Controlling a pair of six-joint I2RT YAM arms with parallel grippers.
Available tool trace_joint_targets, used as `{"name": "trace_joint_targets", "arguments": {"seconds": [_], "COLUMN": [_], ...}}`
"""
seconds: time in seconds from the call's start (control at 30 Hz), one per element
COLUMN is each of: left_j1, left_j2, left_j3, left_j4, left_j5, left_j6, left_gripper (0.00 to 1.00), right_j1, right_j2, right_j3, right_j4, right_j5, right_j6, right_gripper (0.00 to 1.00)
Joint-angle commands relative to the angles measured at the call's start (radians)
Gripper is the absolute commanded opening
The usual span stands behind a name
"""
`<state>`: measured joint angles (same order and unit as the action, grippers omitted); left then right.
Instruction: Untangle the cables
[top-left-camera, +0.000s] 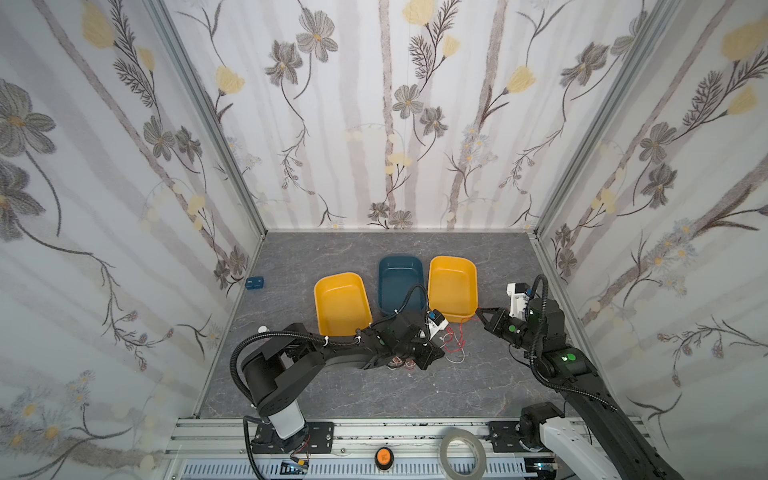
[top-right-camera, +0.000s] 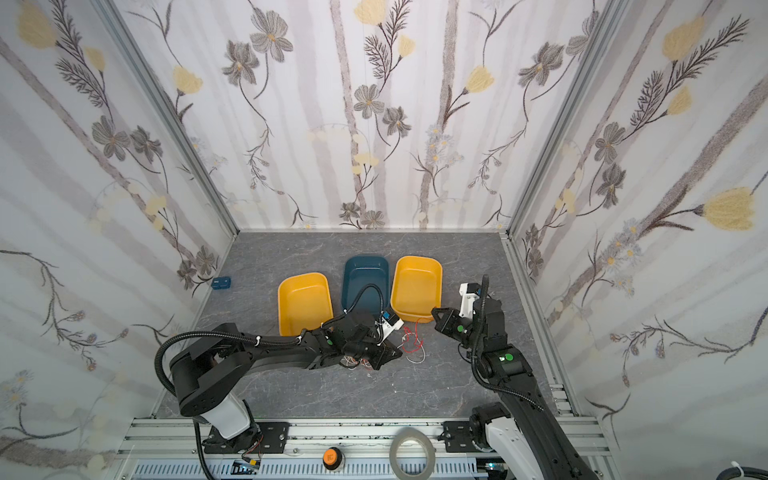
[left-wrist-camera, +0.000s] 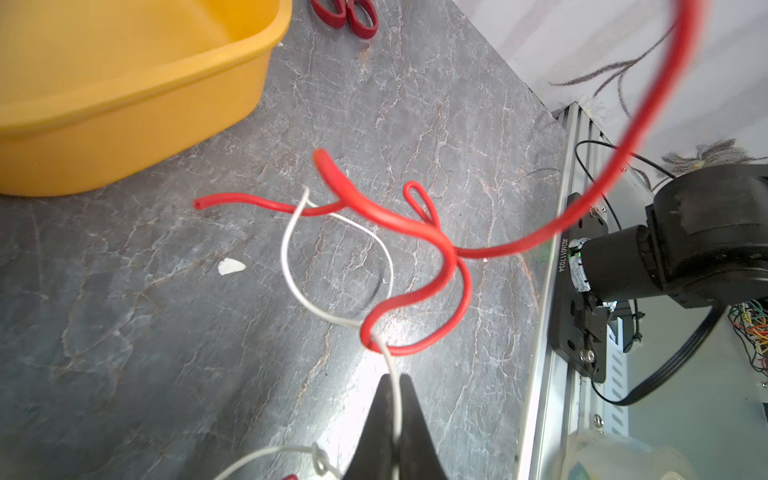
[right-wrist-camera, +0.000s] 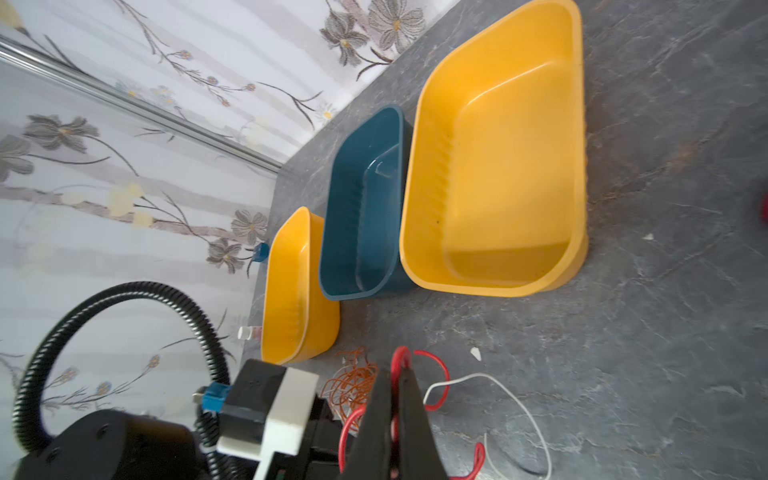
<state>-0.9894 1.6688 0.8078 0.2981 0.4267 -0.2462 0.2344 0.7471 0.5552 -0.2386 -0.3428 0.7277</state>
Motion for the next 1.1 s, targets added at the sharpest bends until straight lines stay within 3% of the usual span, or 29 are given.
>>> {"name": "trace_joint_targets", "arguments": {"seconds": [0.0, 0.33, 0.57, 0.73, 1.07], "left_j1": [0.003, 0.041, 0.107, 0.133, 0.142], "left_j2": [-0.034, -0.176, -0.341, -0.426, -0.466], "left_j3": [-0.019, -0.101, -0.208, -0.243, -0.275], "left_j4": [0.018, 0.005, 0.008, -0.070, -0.111], "left_j5": [-0.011, -0.087, -0.188, -0.238, -0.215], "left_j6": [-0.001, -0.019, -0.076, -0.079, -0.094], "left_gripper": [0.00, 0.00, 0.00, 0.00, 0.00], "right_j1": [-0.002, -0.012, -0.046, -0.072, -0.076], "right_j2": [-0.007, 0.004, 0.015, 0.009, -0.006], "right_j3": [0.005, 0.004, -0.005, -0.006, 0.049], "right_j4": [-0.075, -0.205, -0.252, -0.250, -0.204], "right_j5": [0.129, 0.394, 0.481, 0.458, 0.270], "right_j6": [-0.068, -0.131, -0.141, -0.140, -0.148], "right_gripper": [0.00, 0.00, 0.00, 0.00, 0.00]}}
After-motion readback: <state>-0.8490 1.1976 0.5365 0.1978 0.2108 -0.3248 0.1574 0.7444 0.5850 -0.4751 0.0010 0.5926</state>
